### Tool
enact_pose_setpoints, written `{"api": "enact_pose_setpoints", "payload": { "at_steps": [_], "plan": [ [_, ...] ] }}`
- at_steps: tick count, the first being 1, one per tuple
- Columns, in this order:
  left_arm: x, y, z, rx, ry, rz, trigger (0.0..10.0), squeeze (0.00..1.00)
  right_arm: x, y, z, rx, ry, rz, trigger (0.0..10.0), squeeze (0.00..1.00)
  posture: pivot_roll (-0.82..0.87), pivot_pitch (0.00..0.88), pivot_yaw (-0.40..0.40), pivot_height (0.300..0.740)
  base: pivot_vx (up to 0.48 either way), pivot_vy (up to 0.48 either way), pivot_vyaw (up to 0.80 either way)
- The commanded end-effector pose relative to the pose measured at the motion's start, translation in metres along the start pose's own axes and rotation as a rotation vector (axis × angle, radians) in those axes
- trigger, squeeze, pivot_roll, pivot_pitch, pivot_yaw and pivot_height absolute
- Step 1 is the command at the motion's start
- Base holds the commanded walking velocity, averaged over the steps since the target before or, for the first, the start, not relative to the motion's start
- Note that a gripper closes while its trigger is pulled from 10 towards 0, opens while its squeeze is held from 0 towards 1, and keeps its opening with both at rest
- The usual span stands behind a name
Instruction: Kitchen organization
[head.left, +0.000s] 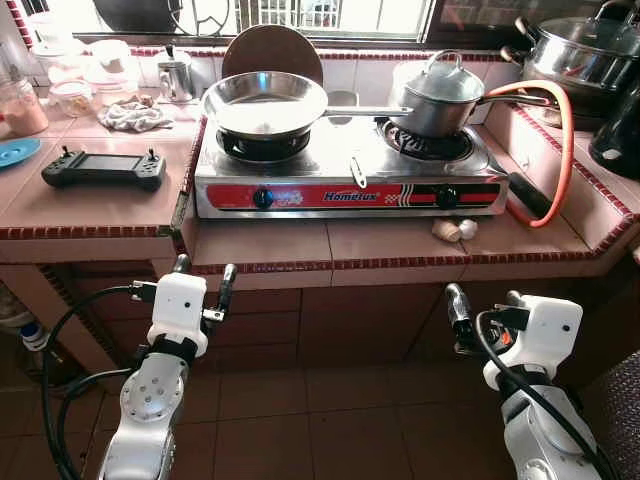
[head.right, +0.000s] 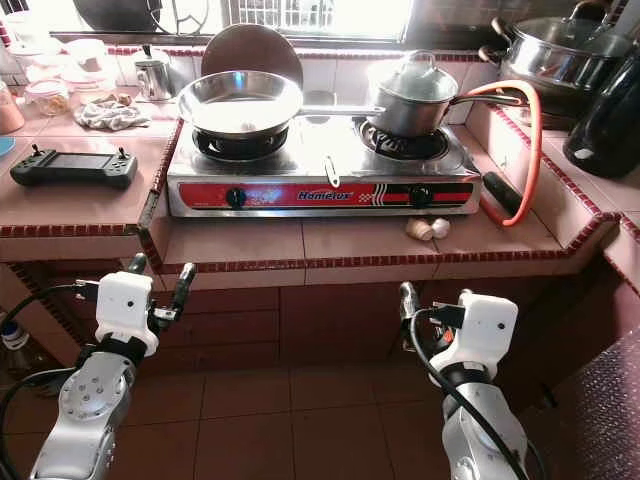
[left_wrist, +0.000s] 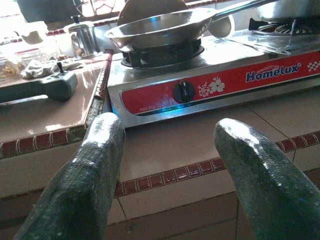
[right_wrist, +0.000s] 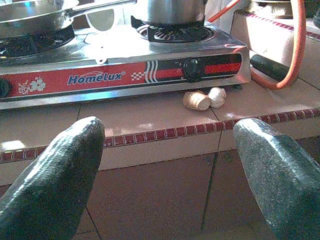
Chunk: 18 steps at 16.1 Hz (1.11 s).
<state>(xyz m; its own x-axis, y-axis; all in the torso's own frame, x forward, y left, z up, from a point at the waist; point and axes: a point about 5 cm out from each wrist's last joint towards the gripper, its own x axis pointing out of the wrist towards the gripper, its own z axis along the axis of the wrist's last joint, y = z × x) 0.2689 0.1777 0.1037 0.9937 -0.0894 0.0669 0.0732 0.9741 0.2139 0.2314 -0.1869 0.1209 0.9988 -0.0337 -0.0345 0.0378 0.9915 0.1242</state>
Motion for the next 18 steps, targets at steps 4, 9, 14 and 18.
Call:
{"api": "enact_pose_setpoints", "payload": {
  "at_steps": [4, 9, 14, 18],
  "plan": [
    [0.002, -0.002, 0.0, 0.0, 0.003, -0.003, 10.0, 0.0, 0.001, -0.003, 0.002, -0.007, -0.007, -0.017, 10.0, 0.0, 0.14, 0.022, -0.055, 0.74, 0.0, 0.0, 0.0],
    [0.002, -0.002, 0.0, 0.0, 0.003, -0.003, 10.0, 0.0, 0.001, -0.003, 0.002, -0.007, -0.007, -0.017, 10.0, 0.0, 0.14, 0.022, -0.055, 0.74, 0.0, 0.0, 0.0],
    [0.002, -0.01, -0.012, 0.026, 0.037, -0.058, 10.0, 0.0, 0.001, 0.0, -0.007, -0.025, 0.024, 0.014, 10.0, 0.0, 0.14, 0.023, -0.05, 0.74, 0.0, 0.0, 0.0],
    [0.001, -0.013, -0.016, 0.042, 0.051, -0.08, 10.0, 0.0, 0.001, 0.002, -0.009, -0.018, 0.028, 0.027, 10.0, 0.0, 0.14, 0.023, -0.051, 0.74, 0.0, 0.0, 0.0]
  ]
}}
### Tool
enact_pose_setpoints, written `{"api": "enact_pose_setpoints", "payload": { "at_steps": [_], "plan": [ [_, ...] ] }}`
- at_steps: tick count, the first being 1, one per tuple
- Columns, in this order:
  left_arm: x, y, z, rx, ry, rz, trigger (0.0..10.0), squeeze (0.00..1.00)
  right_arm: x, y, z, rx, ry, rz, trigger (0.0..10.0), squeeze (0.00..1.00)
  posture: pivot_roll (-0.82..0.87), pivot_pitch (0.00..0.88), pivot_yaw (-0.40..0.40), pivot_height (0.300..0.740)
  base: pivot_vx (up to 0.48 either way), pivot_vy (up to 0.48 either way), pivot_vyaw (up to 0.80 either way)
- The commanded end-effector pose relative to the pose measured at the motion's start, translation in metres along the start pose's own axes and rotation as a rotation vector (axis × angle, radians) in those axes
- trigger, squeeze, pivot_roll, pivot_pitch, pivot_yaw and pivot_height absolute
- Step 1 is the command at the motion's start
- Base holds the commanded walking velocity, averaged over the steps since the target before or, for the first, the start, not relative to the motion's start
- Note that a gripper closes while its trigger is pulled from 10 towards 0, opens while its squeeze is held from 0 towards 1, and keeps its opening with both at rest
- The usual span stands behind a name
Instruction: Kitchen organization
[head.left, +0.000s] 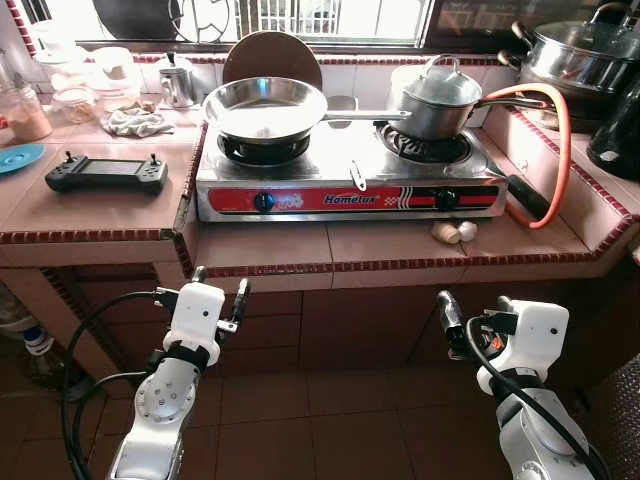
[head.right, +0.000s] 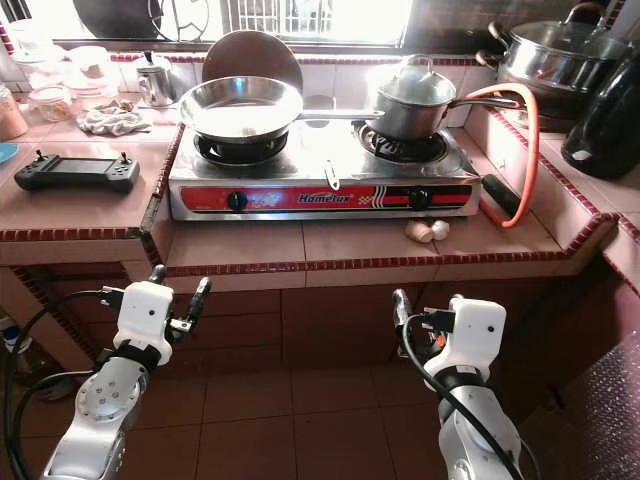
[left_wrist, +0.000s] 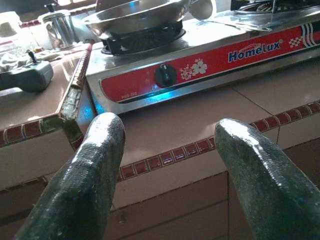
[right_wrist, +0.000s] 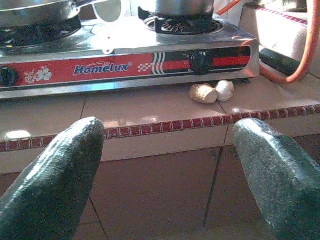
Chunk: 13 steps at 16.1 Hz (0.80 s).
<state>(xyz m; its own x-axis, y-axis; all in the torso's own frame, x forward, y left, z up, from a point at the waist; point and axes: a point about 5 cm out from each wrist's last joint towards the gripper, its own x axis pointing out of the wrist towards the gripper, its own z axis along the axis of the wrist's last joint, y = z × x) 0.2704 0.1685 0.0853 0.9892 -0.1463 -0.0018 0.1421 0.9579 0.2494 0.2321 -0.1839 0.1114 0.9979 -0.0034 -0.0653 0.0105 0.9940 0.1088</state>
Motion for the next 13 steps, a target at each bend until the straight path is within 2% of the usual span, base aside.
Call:
{"api": "enact_pose_setpoints", "payload": {
  "at_steps": [1, 3, 6, 9, 13],
  "plan": [
    [0.001, -0.001, -0.001, -0.004, 0.004, -0.025, 10.0, 0.0, 0.0, 0.0, 0.001, -0.003, -0.008, 0.0, 10.0, 0.0, 0.14, 0.022, -0.053, 0.74, 0.0, 0.0, 0.0],
    [0.001, 0.0, -0.001, 0.009, -0.002, -0.028, 10.0, 0.0, 0.001, -0.001, 0.001, -0.012, -0.012, -0.003, 10.0, 0.0, 0.14, 0.023, -0.056, 0.74, 0.0, 0.0, 0.0],
    [0.0, 0.006, -0.002, -0.034, 0.003, -0.021, 10.0, 0.0, -0.001, -0.007, -0.005, -0.004, 0.015, 0.005, 10.0, 0.0, 0.16, 0.02, -0.053, 0.74, 0.0, 0.0, 0.0],
    [-0.002, 0.01, -0.005, -0.04, 0.018, -0.019, 10.0, 0.0, -0.003, -0.015, -0.012, -0.019, 0.018, -0.037, 10.0, 0.0, 0.17, 0.016, -0.004, 0.74, 0.0, 0.0, 0.0],
    [0.008, 0.004, 0.0, -0.038, 0.016, -0.079, 10.0, 0.0, -0.002, -0.004, -0.014, -0.009, 0.023, -0.036, 10.0, 0.0, 0.16, 0.008, 0.003, 0.74, 0.0, 0.0, -0.13]
  ]
}}
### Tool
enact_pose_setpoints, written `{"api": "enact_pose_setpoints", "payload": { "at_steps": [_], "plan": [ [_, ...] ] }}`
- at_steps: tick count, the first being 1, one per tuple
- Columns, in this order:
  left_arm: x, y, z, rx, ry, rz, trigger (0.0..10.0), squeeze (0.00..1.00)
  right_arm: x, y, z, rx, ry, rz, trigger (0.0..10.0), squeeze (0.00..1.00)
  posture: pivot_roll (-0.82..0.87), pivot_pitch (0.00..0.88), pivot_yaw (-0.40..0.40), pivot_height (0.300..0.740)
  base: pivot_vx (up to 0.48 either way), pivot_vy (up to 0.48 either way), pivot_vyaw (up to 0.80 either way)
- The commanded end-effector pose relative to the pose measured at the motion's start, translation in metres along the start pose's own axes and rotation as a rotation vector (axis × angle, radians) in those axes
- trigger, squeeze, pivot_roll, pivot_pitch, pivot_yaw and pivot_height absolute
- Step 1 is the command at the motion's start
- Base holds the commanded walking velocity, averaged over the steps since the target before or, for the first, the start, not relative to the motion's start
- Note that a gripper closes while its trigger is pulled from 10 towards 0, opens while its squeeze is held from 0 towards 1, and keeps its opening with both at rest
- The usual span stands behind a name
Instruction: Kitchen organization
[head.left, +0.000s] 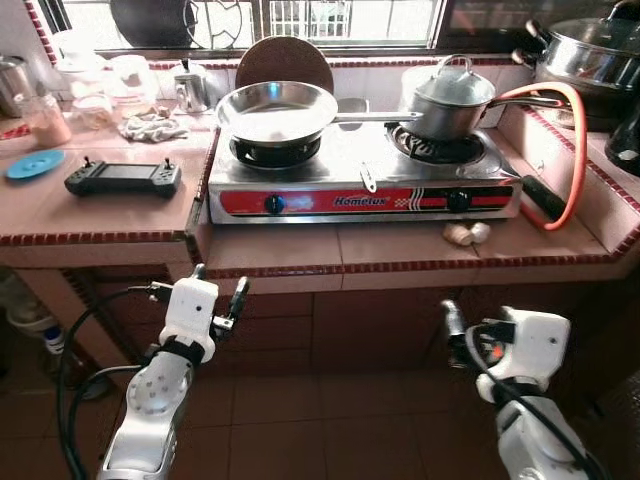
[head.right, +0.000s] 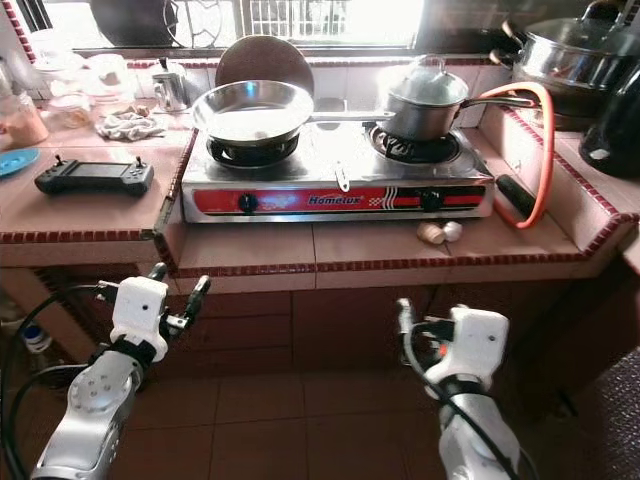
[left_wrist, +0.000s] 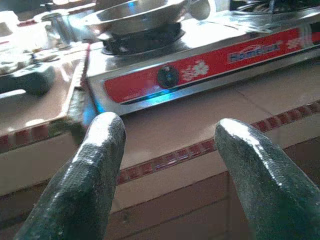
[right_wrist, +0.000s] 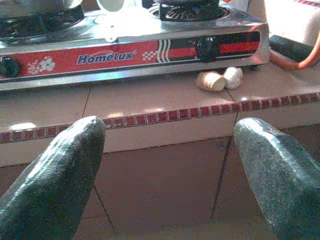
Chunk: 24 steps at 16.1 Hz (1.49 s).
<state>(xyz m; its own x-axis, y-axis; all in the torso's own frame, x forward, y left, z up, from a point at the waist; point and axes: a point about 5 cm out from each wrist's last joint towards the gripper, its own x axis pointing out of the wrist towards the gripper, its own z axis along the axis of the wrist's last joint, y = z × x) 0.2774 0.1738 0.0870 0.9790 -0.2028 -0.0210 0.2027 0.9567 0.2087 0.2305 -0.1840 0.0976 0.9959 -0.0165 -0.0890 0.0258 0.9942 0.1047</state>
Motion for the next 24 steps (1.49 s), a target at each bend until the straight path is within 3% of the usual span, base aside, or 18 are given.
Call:
{"api": "enact_pose_setpoints", "payload": {
  "at_steps": [1, 5, 7, 14, 20, 24],
  "plan": [
    [0.003, -0.005, 0.0, -0.004, 0.014, -0.03, 10.0, 0.0, -0.001, -0.002, 0.0, -0.005, 0.001, -0.016, 10.0, 0.0, 0.16, 0.006, -0.007, 0.74, 0.0, 0.0, -0.8],
    [0.008, -0.013, -0.002, -0.005, 0.036, -0.058, 10.0, 0.0, 0.005, -0.005, 0.003, -0.022, -0.005, -0.002, 10.0, 0.0, 0.18, 0.0, -0.082, 0.74, 0.0, 0.0, -0.79],
    [0.013, -0.009, 0.002, -0.011, 0.022, -0.056, 10.0, 0.0, 0.012, 0.002, 0.007, -0.035, -0.006, 0.026, 10.0, 0.0, 0.19, 0.0, -0.105, 0.74, 0.0, 0.0, -0.79],
    [-0.002, -0.019, -0.006, 0.006, 0.06, -0.089, 10.0, 0.0, 0.008, 0.006, 0.006, -0.039, -0.014, 0.019, 10.0, 0.0, 0.17, 0.038, -0.02, 0.74, 0.0, 0.0, -0.66],
    [0.014, -0.024, 0.009, 0.069, 0.015, -0.138, 10.0, 0.0, 0.017, 0.006, 0.003, -0.017, -0.056, -0.029, 10.0, 0.0, 0.18, 0.047, 0.06, 0.74, 0.0, 0.0, 0.0],
    [0.014, -0.039, 0.003, 0.047, 0.024, -0.186, 10.0, 0.0, 0.012, 0.012, 0.005, -0.013, -0.068, -0.023, 10.0, 0.0, 0.15, 0.046, 0.04, 0.74, 0.0, 0.0, 0.0]
  ]
}}
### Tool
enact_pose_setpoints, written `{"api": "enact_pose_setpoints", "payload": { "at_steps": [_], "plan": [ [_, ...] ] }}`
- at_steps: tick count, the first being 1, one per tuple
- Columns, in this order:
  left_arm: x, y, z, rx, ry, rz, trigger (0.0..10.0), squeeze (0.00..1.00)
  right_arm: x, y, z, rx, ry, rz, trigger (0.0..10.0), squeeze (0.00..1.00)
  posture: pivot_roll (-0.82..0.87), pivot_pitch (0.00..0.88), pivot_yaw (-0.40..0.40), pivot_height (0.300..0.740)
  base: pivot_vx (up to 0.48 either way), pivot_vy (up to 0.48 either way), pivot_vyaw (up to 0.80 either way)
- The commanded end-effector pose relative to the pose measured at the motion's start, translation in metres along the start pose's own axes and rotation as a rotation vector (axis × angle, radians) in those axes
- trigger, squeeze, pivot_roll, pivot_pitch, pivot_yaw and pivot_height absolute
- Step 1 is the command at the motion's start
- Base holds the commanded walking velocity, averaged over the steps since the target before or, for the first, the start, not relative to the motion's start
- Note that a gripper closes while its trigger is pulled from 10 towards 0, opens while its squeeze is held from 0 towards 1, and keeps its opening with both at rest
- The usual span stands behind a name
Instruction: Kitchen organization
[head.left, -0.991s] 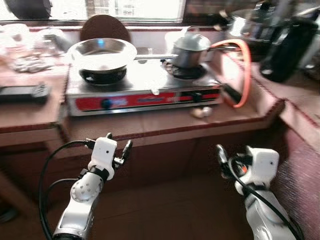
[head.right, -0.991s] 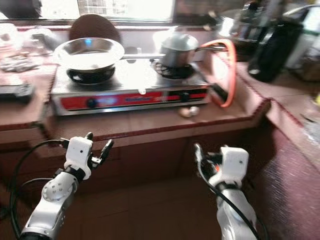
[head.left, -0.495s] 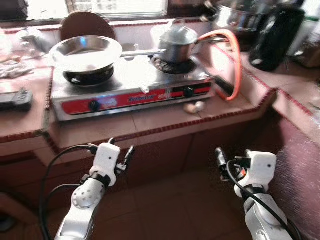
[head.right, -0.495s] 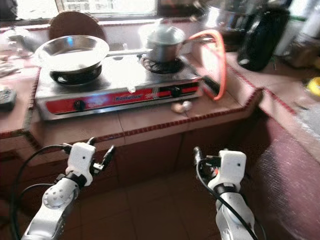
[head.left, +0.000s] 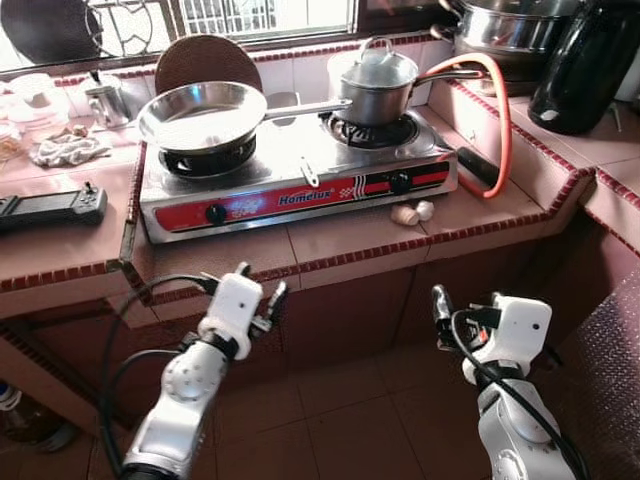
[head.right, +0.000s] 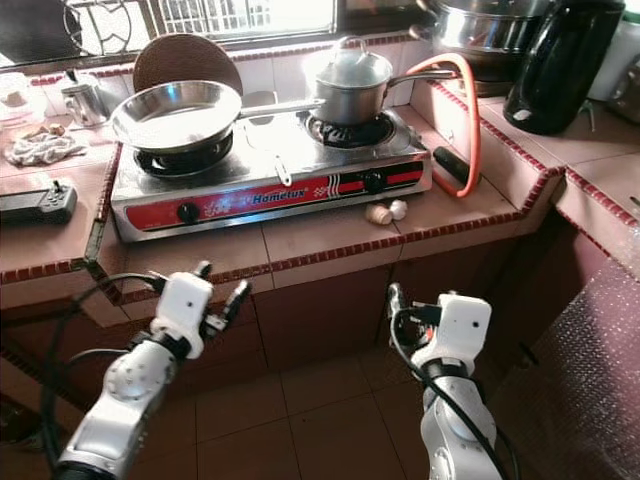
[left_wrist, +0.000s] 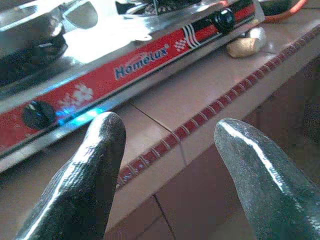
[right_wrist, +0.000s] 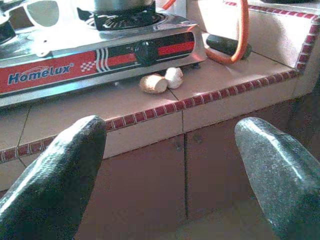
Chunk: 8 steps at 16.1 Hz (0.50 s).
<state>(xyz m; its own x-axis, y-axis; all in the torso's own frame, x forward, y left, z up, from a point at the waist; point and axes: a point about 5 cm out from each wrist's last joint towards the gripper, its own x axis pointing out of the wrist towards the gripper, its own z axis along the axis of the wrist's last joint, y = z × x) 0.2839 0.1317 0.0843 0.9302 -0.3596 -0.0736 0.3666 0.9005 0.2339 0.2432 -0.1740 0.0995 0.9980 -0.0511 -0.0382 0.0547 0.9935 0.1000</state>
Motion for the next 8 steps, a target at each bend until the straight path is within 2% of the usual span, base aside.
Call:
{"api": "enact_pose_setpoints", "payload": {
  "at_steps": [1, 3, 5, 6, 8],
  "plan": [
    [-0.002, -0.003, -0.004, 0.013, 0.011, -0.013, 10.0, 0.0, -0.005, -0.002, 0.001, -0.011, -0.004, 0.003, 10.0, 0.0, 0.14, 0.038, 0.011, 0.74, 0.0, 0.0, 0.0],
    [-0.005, -0.003, -0.005, -0.003, 0.015, 0.013, 10.0, 0.0, -0.014, -0.006, -0.001, -0.012, 0.022, 0.014, 10.0, 0.0, 0.14, 0.04, -0.03, 0.74, 0.0, 0.0, 0.0],
    [-0.006, 0.001, -0.006, -0.018, 0.021, 0.047, 10.0, 0.0, -0.015, -0.006, -0.001, -0.02, 0.037, 0.028, 10.0, 0.0, 0.14, 0.04, -0.037, 0.74, 0.0, 0.0, 0.0],
    [-0.007, 0.004, -0.007, -0.044, 0.028, 0.078, 10.0, 0.0, -0.015, -0.007, 0.0, -0.018, 0.042, 0.035, 10.0, 0.0, 0.15, 0.033, -0.061, 0.74, 0.0, 0.0, -0.74],
    [-0.011, 0.004, -0.01, -0.064, 0.035, 0.072, 10.0, 0.0, -0.015, -0.008, 0.0, -0.018, 0.045, 0.035, 10.0, 0.0, 0.15, 0.024, -0.069, 0.74, 0.0, 0.0, -0.74]
  ]
}}
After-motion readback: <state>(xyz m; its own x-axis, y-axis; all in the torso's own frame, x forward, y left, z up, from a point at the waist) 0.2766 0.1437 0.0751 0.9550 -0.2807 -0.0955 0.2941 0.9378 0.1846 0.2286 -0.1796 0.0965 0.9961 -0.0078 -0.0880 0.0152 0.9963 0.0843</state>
